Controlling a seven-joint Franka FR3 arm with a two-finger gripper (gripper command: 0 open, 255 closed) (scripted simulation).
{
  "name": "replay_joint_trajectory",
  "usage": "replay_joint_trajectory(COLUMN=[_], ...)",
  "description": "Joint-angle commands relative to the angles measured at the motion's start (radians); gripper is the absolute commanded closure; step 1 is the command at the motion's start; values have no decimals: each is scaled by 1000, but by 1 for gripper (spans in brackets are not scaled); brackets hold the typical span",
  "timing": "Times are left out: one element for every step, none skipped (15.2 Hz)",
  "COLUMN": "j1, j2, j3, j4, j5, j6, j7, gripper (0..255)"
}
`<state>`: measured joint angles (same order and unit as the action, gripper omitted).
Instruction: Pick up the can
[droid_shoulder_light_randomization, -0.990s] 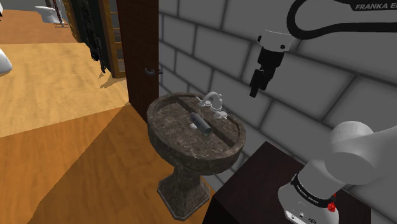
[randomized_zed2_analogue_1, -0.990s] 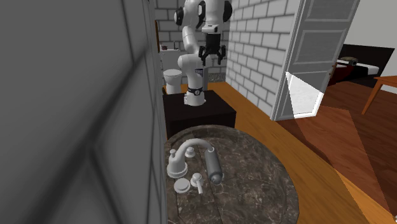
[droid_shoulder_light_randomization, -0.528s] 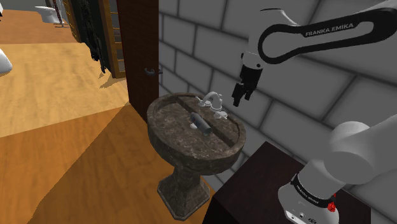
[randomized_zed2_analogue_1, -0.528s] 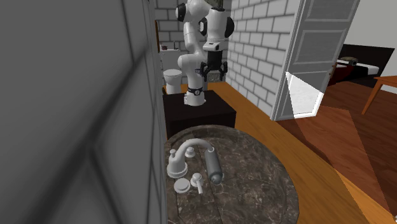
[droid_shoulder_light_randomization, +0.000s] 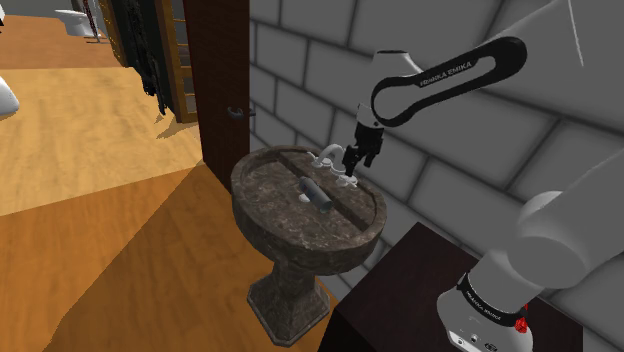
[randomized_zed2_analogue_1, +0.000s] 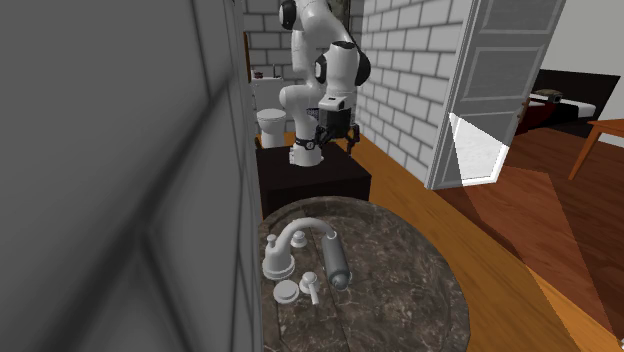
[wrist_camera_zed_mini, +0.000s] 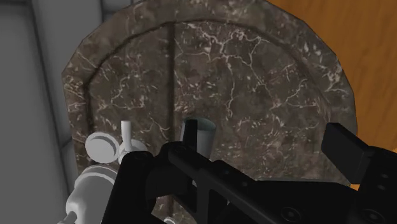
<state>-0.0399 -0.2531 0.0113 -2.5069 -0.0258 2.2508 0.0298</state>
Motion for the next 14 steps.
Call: replay_joint_trajectory(j1=[-6,-9,-12,-15,-17,-20,-22,-24,-26,-28,-30,-32,-34,-36], j2=[90,130,171,211,252,292,333,373,413,453,493,533,573,612], j3=[-3,-5,-6,-8,-11,-13,-15,-18,-20,-23,-25,-28,-30,-32], j4=[25,39,54,71,88,107,128,150,172,197,222,248,276,305], j5=[-5,-7,-10,-12,-14,-16,-17,-18,-19,-20,-20,-20,-19,-18], j6=[69,98,125,151,176,199,221,241,261,279,295,310,324,336], j7=[9,13,18,22,26,30,34,38,41,44,47,50,53,55], gripper=[0,0,0,0,0,0,0,0,0,0,0,0,0,0])
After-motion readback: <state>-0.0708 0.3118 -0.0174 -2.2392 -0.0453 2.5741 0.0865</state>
